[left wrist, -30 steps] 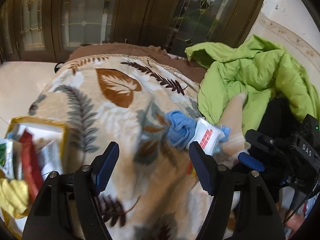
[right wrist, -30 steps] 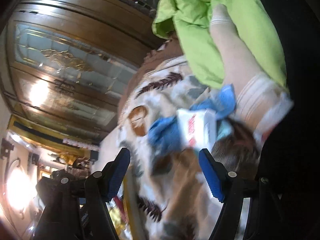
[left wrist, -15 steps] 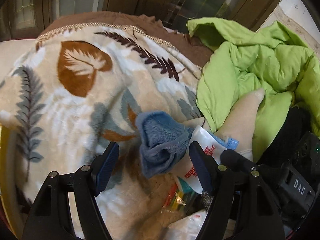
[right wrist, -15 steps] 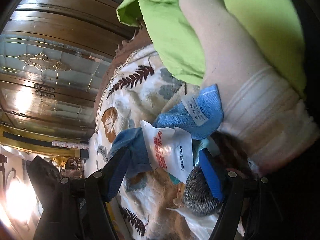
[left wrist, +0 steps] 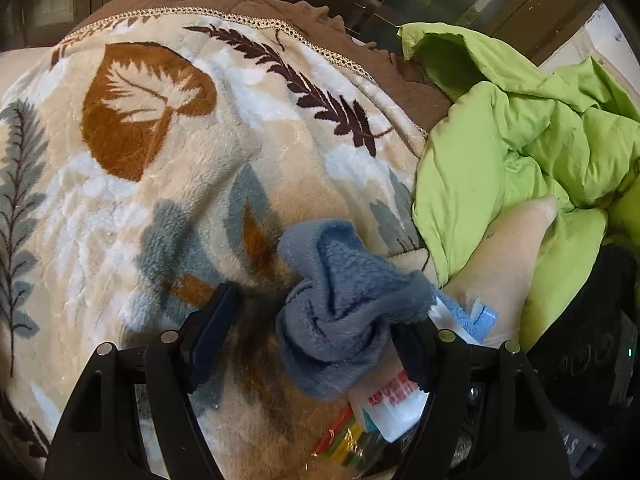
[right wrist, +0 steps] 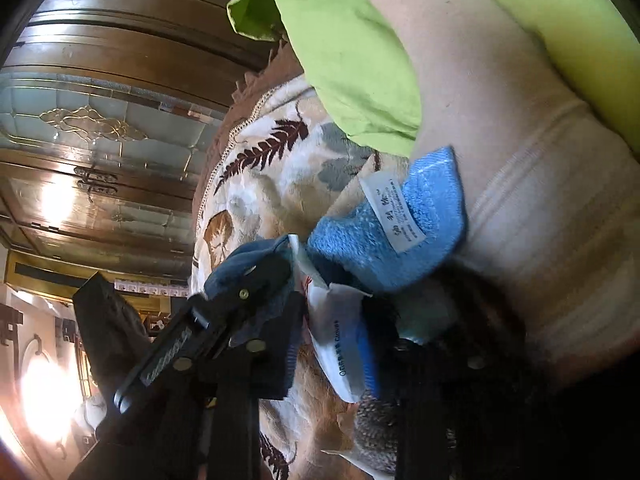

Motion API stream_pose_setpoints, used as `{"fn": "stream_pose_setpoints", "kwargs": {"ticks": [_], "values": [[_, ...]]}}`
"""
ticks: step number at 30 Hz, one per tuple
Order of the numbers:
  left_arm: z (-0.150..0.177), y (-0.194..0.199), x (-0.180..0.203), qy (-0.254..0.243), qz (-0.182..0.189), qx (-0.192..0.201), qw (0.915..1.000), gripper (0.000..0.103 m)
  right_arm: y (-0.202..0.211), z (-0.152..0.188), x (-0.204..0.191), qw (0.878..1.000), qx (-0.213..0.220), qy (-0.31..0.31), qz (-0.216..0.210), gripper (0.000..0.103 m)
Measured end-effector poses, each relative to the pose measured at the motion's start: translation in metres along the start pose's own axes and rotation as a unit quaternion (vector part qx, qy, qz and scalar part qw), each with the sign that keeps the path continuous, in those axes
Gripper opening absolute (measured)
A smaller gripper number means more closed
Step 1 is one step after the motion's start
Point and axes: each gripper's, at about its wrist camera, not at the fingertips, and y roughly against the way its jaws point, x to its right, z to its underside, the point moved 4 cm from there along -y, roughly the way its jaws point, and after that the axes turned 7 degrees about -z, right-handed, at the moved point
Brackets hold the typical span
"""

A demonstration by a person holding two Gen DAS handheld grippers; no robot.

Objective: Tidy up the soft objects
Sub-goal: 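Grasp the blue cloth with the left tool while the right tool grasps the white packet, then carry the blue cloth with the left tool while the right tool carries the packet over the box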

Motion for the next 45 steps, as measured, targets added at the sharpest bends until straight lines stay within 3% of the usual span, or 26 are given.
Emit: {"fn": "stream_pose_setpoints", "kwargs": {"ticks": [1,3,6,14,21,26,37,45], "values": [[-0.001,0.0,0.0,-0.001,0.004,0.002,1.0,0.054,0.001,0.0,0.0,1.0,0.001,-0.002,-0.004,0.02],[-0.003,0.002,0.005,-0.014,0.013,0.006,0.9998,0.037,0.005,0.001,0.0,1.0,0.004,-0.004,-0.012,0.018],[-0.003,0.01,0.011,-0.035,0.01,0.015,0.9992,0.029,0.015,0.003,-0.004,0.999,0.011,-0.008,-0.029,0.018],[0.005,0.037,-0.013,-0.043,0.004,0.038,0.9983,0.027,0.039,0.016,-0.023,0.997,0.019,-0.006,-0.076,0.018],[0.018,0.093,-0.047,-0.049,-0.011,0.076,0.9958,0.027,0.042,0.049,-0.037,0.994,-0.007,-0.009,-0.111,0.018],[0.031,0.132,-0.078,-0.039,-0.018,0.093,0.9947,0.027,0.034,0.076,-0.051,0.992,-0.028,0.001,-0.121,0.018],[0.069,0.179,-0.129,-0.04,-0.064,0.128,0.9889,0.027,0.007,0.132,-0.084,0.988,-0.087,0.029,-0.127,0.018],[0.084,0.235,-0.173,-0.024,-0.085,0.177,0.9802,0.027,-0.024,0.171,-0.149,0.976,-0.14,0.085,-0.145,0.02]]}}
